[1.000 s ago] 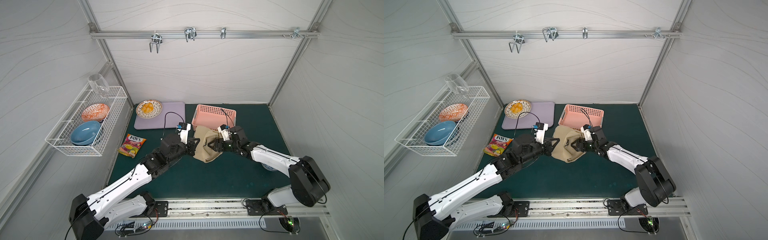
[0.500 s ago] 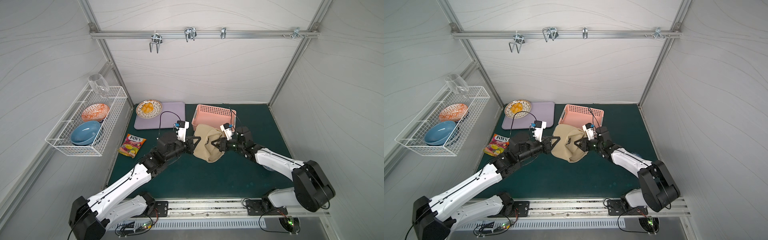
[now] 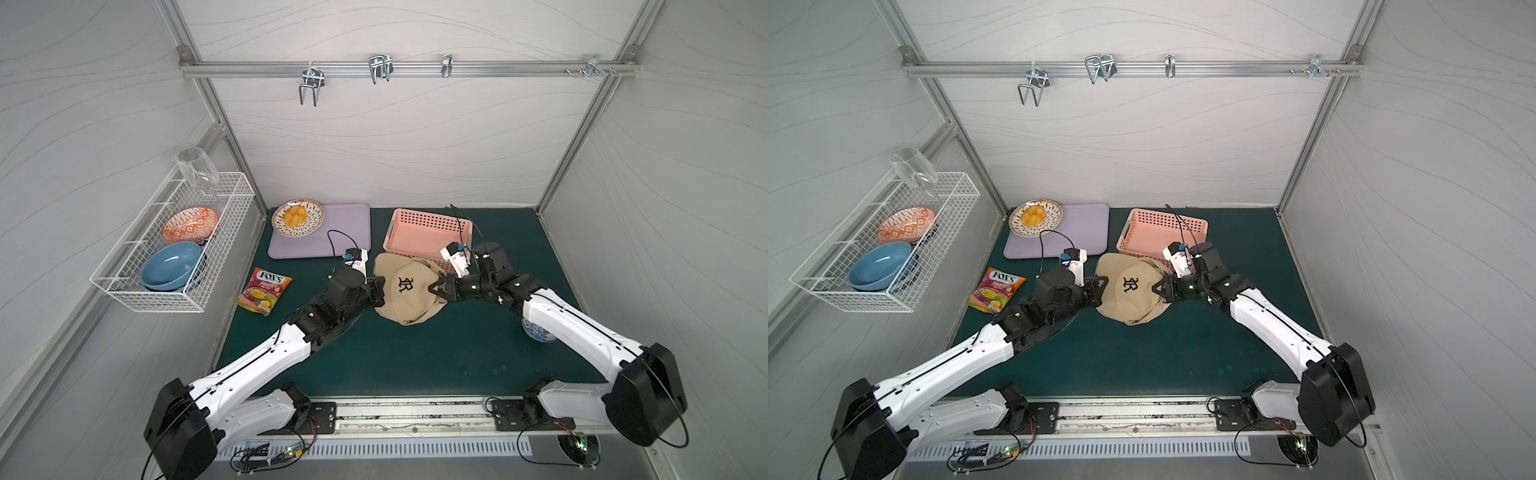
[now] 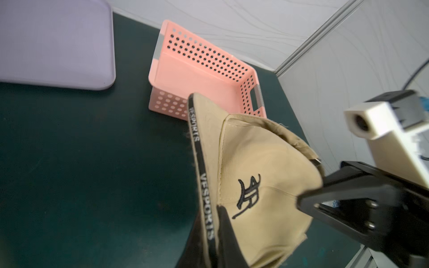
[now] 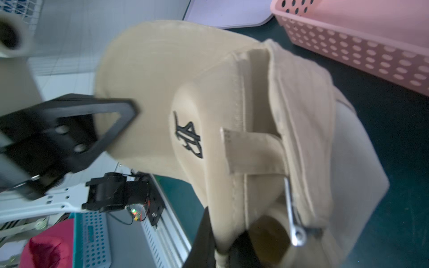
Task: Turn the baseball cap inside out
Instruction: Turn over the baseball cap.
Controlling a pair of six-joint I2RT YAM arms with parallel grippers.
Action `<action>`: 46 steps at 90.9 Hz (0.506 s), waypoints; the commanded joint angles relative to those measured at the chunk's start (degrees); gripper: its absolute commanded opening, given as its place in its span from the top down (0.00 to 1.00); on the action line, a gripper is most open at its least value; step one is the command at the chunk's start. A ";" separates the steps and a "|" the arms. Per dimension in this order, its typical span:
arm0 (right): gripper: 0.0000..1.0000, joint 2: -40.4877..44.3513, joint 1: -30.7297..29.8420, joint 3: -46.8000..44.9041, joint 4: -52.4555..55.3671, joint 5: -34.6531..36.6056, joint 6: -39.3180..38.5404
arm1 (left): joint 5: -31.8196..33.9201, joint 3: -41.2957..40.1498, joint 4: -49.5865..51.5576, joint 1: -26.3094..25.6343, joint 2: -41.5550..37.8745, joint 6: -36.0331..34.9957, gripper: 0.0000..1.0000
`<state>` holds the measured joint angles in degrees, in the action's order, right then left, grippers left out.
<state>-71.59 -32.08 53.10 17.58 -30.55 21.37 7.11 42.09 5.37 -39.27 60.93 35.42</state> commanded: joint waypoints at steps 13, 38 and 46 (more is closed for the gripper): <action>1.00 10.08 3.66 -0.06 -1.49 -18.69 2.01 | 6.94 -2.30 2.21 2.97 3.53 0.71 1.00; 1.00 14.05 9.10 -4.35 -7.89 -20.56 7.93 | 2.29 -4.41 1.31 5.86 1.66 1.19 1.00; 0.96 12.93 9.14 -3.70 -3.53 -15.92 5.75 | -3.33 -5.36 -2.58 6.04 -0.85 0.33 1.00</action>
<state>-61.28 -23.94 47.72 14.33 -45.12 27.55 -2.46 39.88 -3.09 -37.21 61.32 37.34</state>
